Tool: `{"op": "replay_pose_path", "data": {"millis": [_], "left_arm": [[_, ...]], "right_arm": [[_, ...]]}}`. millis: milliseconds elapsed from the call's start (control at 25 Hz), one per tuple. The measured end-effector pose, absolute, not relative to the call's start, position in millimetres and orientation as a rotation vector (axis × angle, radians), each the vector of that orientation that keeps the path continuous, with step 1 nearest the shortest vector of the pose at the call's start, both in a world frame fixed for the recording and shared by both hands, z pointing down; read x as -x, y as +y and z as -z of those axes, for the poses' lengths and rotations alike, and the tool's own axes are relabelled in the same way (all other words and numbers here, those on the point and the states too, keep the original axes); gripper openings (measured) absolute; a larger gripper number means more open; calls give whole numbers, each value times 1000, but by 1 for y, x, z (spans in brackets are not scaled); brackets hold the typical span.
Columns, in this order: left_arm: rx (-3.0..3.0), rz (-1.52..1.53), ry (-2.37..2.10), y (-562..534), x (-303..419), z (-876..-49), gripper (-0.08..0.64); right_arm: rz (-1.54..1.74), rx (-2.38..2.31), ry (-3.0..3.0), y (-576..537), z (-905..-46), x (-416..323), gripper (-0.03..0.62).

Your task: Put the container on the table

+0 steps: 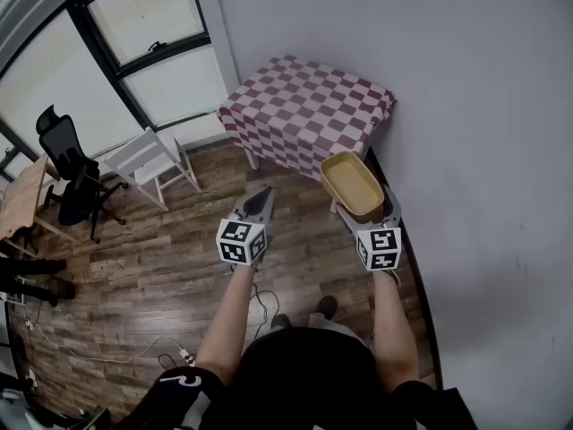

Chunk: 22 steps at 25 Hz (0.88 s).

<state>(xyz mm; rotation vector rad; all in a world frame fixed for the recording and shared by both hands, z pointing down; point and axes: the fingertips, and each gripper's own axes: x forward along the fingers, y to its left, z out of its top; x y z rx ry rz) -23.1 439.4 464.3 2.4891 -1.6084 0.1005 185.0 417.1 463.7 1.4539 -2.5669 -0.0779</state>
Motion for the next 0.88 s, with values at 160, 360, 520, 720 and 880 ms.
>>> {"op": "replay_pose_path", "data": {"millis": [160, 360, 520, 720, 880], "left_arm": [[-2504, -125, -1587, 423, -1, -469, 25], [-2508, -146, -1574, 401, -25, -474, 25], [-2512, -160, -1570, 381, -42, -478, 25], [-2514, -185, -1578, 359, -60, -486, 25], [-2512, -208, -1576, 344, -72, -491, 25]], "right_arm": [[80, -1451, -2568, 405, -468, -199, 543], [64, -1437, -2566, 386, -475, -220, 543], [58, -1431, -2568, 366, -478, -235, 543], [51, -1428, -2583, 343, -481, -251, 543], [45, -1424, -2586, 328, -482, -261, 543]]}}
